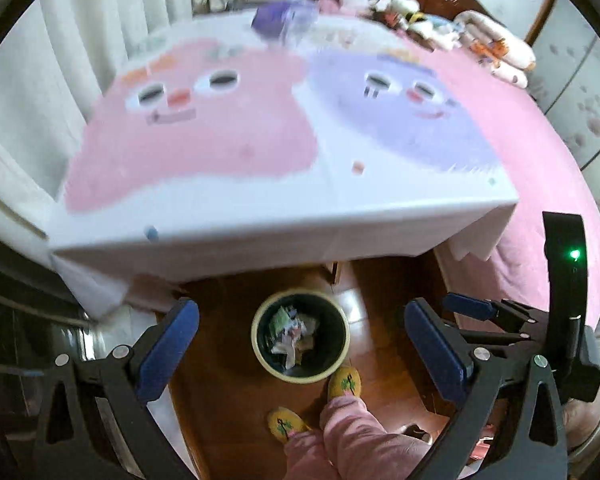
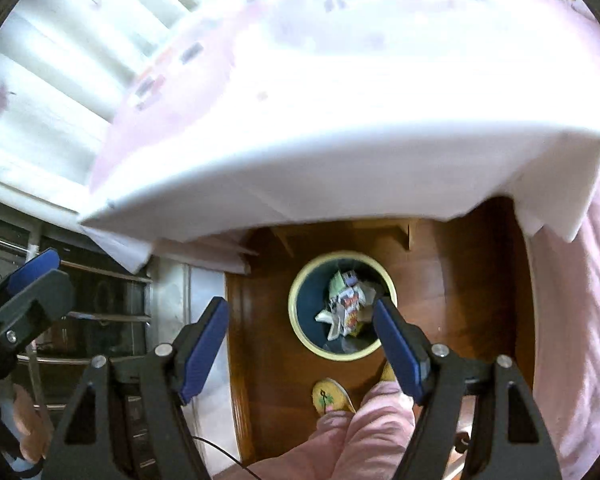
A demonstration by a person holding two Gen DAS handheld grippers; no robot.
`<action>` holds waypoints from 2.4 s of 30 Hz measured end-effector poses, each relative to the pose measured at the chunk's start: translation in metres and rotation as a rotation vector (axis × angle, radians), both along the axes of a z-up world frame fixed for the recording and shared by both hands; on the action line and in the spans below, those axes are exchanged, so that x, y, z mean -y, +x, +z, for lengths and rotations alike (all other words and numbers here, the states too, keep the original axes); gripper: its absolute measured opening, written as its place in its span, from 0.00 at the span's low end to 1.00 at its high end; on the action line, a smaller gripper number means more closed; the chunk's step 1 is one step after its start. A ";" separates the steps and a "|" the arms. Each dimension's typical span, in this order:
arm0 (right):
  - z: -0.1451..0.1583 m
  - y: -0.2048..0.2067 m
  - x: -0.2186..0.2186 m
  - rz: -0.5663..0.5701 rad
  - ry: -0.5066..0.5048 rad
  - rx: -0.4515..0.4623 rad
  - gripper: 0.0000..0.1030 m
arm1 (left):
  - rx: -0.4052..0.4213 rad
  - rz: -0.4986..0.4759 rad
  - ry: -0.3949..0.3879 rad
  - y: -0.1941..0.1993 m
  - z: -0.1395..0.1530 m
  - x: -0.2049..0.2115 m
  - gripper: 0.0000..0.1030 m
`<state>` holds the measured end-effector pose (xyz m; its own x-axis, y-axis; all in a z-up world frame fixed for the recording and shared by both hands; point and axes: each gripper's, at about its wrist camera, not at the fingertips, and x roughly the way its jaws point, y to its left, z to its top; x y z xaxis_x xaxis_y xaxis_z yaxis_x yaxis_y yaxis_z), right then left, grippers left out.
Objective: Collect trash
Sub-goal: 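Raise both tools back up toward the table, then grasp the clear plastic bottle with the left tool while the right tool grasps the purple bag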
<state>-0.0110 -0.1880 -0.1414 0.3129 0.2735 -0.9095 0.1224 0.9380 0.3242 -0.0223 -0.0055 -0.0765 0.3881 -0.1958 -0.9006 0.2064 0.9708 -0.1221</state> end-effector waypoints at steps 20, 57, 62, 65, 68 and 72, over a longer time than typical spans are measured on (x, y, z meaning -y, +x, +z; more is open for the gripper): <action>0.168 0.057 -0.004 -0.009 -0.140 0.353 0.73 | 0.334 0.000 -0.003 0.047 0.157 -0.019 0.99; 0.042 0.514 0.039 0.249 0.012 0.073 0.23 | 0.005 0.396 0.068 0.401 0.022 0.032 0.86; 0.047 0.500 0.065 0.238 0.075 0.110 0.07 | -0.037 0.368 0.044 0.414 0.007 0.040 0.86; 0.046 0.487 0.092 0.177 0.123 0.124 0.06 | -0.057 0.339 0.026 0.422 -0.001 0.049 0.86; 0.043 0.473 0.120 0.100 0.147 0.134 0.06 | -0.080 0.298 0.019 0.430 -0.008 0.063 0.86; 0.037 0.460 0.155 -0.003 0.163 0.133 0.05 | -0.112 0.238 0.006 0.444 -0.019 0.083 0.86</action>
